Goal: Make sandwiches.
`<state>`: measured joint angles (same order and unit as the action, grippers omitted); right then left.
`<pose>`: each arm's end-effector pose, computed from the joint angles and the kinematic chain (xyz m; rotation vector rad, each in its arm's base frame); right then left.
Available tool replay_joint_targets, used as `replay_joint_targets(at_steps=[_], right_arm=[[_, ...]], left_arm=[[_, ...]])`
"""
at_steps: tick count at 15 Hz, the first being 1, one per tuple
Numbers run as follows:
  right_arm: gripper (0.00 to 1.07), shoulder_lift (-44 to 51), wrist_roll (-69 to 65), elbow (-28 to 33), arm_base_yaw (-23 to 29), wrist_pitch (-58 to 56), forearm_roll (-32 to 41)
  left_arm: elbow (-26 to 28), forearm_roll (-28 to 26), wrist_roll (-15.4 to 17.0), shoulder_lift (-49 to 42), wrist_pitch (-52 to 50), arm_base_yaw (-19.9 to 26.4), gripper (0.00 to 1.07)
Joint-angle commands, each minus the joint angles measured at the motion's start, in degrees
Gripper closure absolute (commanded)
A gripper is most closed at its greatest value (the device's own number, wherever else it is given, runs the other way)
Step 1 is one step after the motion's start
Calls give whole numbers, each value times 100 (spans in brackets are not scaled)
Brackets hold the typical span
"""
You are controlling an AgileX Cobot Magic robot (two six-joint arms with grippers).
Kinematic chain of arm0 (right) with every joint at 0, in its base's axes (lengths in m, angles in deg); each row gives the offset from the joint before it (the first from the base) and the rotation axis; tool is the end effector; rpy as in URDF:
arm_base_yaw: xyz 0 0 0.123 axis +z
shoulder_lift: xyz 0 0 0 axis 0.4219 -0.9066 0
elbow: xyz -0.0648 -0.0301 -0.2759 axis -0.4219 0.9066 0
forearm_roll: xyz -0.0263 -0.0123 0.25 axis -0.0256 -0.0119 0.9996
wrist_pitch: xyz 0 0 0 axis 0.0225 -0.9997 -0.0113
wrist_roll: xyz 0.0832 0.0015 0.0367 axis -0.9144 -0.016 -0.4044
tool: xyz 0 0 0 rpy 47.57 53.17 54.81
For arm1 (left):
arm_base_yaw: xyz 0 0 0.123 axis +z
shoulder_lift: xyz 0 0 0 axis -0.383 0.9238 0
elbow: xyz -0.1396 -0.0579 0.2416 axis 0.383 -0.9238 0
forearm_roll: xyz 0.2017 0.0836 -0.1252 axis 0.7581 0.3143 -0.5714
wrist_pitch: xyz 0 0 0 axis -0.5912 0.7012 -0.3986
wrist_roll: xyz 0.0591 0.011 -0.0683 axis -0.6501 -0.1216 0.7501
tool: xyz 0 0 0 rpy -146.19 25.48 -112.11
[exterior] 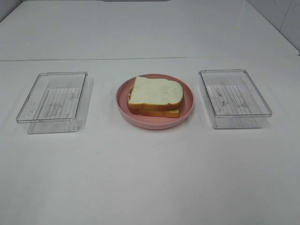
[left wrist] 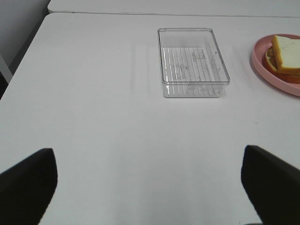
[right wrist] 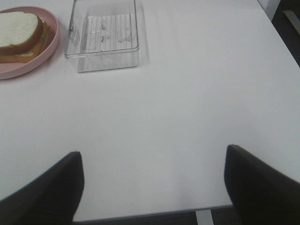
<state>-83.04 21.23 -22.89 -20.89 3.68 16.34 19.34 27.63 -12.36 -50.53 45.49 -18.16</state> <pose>-0.0031 -0.0106 0.2618 0.0618 2.1296 -0.0422 -0.0085 -0.0027 0.2807 -0.0758 2.0369 0.0179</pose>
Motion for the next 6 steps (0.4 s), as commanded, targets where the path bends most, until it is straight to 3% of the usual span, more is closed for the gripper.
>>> replay_joint_targets(at_steps=[1,6], right_arm=[[27,160,11,11,-6,46,-6],[27,160,-11,11,-6,46,17]], left_arm=[[-6,0,0,-92,-52,-17,4],[-6,0,0,-92,-52,-17,4]])
